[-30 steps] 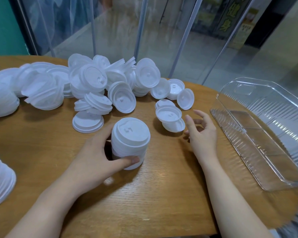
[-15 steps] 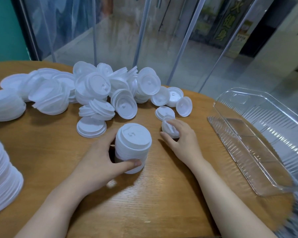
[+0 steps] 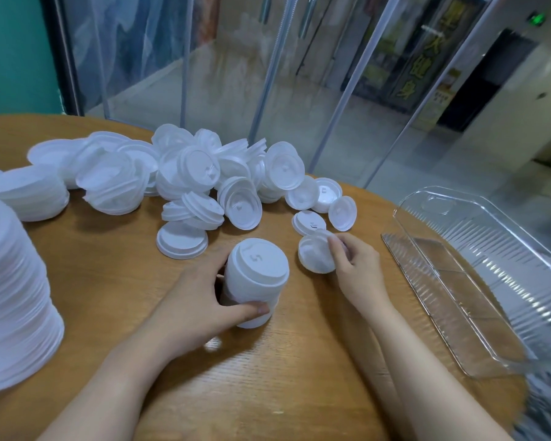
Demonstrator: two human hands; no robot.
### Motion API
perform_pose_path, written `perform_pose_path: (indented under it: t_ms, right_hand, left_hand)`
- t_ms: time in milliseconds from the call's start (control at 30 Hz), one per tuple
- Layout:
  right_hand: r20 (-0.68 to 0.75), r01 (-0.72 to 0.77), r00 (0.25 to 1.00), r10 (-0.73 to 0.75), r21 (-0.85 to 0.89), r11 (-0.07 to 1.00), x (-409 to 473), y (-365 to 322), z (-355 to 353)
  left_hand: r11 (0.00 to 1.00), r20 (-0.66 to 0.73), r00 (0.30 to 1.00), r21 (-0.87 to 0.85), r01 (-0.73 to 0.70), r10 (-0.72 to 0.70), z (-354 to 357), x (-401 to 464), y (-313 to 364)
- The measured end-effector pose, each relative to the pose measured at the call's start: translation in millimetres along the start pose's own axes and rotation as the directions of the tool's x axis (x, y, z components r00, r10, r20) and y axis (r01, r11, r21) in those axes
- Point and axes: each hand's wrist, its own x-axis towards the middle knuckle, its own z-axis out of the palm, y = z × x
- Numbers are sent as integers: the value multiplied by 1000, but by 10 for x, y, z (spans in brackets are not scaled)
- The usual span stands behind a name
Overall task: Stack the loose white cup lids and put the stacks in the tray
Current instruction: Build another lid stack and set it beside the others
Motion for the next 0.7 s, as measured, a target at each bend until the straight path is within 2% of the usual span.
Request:
perform_pose_path:
  t_ms: [100,267,333,433,567,700]
  right_hand:
    - [14,44,999,-44,-17,999,-57,-29,-68]
    - [-57,9,998,-3,107,994,-157,-15,-105]
    - [-33,-24,999,28,118,993,-169,22,-103]
    - [41,-56,998,55,19,998,-189,103,-95]
    - [105,-25,994,39,-134,991,-198,188,-125]
    - [147,-25,988,51,-176,984,-187,238,-175]
  left_hand:
    - [1000,-4,1000,9,-3,3,-3,-2,-3]
    - [1000,-4,1000,-8,-9,9,-9,-5,-8]
    - [1000,-2,1000,-11,-3,3,-6,-7,-8]
    - [1000,-1,1000,-1,2,-2,-6,0,-17]
    - [1000,5,1000,4,14,-14,-3,2,-27]
    - [999,15,999,-7,35,-35,-6,10,-25]
